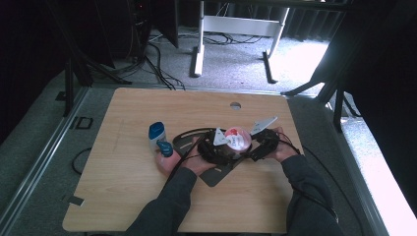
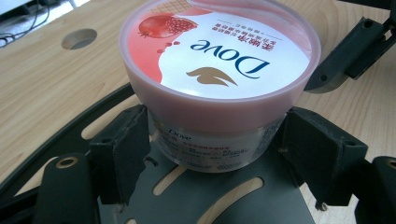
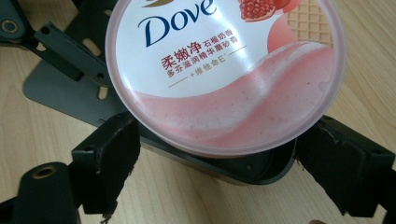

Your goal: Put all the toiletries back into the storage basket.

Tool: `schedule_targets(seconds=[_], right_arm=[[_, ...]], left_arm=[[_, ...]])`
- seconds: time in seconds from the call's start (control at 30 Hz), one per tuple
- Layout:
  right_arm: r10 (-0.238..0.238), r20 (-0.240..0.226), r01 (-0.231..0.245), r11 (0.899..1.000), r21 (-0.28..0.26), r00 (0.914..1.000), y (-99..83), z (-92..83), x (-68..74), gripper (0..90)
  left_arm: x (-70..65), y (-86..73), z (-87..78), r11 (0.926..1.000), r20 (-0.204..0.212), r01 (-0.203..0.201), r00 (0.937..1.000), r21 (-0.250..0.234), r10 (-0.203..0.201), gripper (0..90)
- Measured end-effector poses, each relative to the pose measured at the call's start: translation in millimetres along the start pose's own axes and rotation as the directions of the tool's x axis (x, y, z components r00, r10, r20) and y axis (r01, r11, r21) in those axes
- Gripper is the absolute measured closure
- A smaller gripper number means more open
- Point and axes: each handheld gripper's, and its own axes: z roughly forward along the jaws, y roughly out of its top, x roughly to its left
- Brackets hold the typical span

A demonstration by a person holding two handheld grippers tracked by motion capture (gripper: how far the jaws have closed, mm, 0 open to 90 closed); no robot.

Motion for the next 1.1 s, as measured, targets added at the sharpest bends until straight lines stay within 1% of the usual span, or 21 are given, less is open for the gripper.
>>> schedule_targets(seconds=[0.07,0.1,0.13,0.2,0.4,0.57,0.63,0.67,0.7,0.77,0.87,1.1], right_arm=[[0.000,0.002,0.000,1.000,0.004,1.0000,-0.4,0.5,-0.5,14.2],[0.001,0.003,-0.001,1.000,0.008,1.0000,-0.9,1.1,-0.8,14.3],[0.004,0.011,-0.005,1.000,0.021,0.9999,-1.9,2.6,-0.9,14.3],[0.003,0.014,-0.004,1.000,0.021,0.9999,-2.2,3.2,-1.2,14.1],[0.006,0.019,-0.007,0.999,0.033,0.9998,-3.1,5.9,-1.2,13.9],[0.010,0.020,-0.011,0.999,0.045,0.9998,-4.8,8.1,-1.2,13.9],[0.010,0.021,-0.011,0.998,0.061,0.9997,-4.9,9.6,-1.4,13.9],[0.010,0.021,-0.011,0.998,0.061,0.9997,-4.9,9.6,-1.4,13.9],[0.017,0.019,-0.018,0.997,0.072,0.9997,-5.4,10.8,-0.9,13.9],[0.015,0.019,-0.017,0.997,0.075,0.9997,-5.8,11.3,-0.8,13.9],[0.012,0.019,-0.014,0.997,0.074,0.9997,-6.5,11.5,-0.8,13.9],[0.010,0.029,-0.012,0.996,0.085,0.9995,-4.9,11.3,0.1,14.2]], left_arm=[[0.2,-0.2,1.1,1.0000,0.000,-0.002,1.0000,0.004,0.002,23.9],[-0.8,0.2,3.3,0.9999,-0.007,-0.009,0.9999,0.011,0.009,23.9],[-1.0,0.2,4.0,0.9999,-0.007,-0.011,0.9999,0.013,0.011,23.9],[-1.1,0.0,5.2,0.9999,-0.007,-0.003,1.0000,0.012,0.003,23.9],[-1.7,0.8,8.2,0.9990,-0.011,-0.011,0.9999,0.043,0.012,24.0],[-0.5,0.7,10.8,0.9980,0.004,-0.007,1.0000,0.062,0.006,24.4],[0.0,1.0,12.3,0.9970,0.010,-0.007,0.9999,0.077,0.007,24.7],[0.4,1.1,13.0,0.9964,0.015,-0.007,0.9999,0.085,0.006,24.7],[0.7,1.3,13.5,0.9958,0.019,-0.007,0.9998,0.092,0.005,25.2],[1.1,1.3,14.2,0.9947,0.028,-0.004,0.9996,0.103,0.001,25.5],[2.5,1.8,14.6,0.9938,0.037,0.000,0.9993,0.111,-0.004,25.7],[3.2,2.1,14.9,0.9933,0.040,-0.002,0.9992,0.115,-0.003,25.8]])
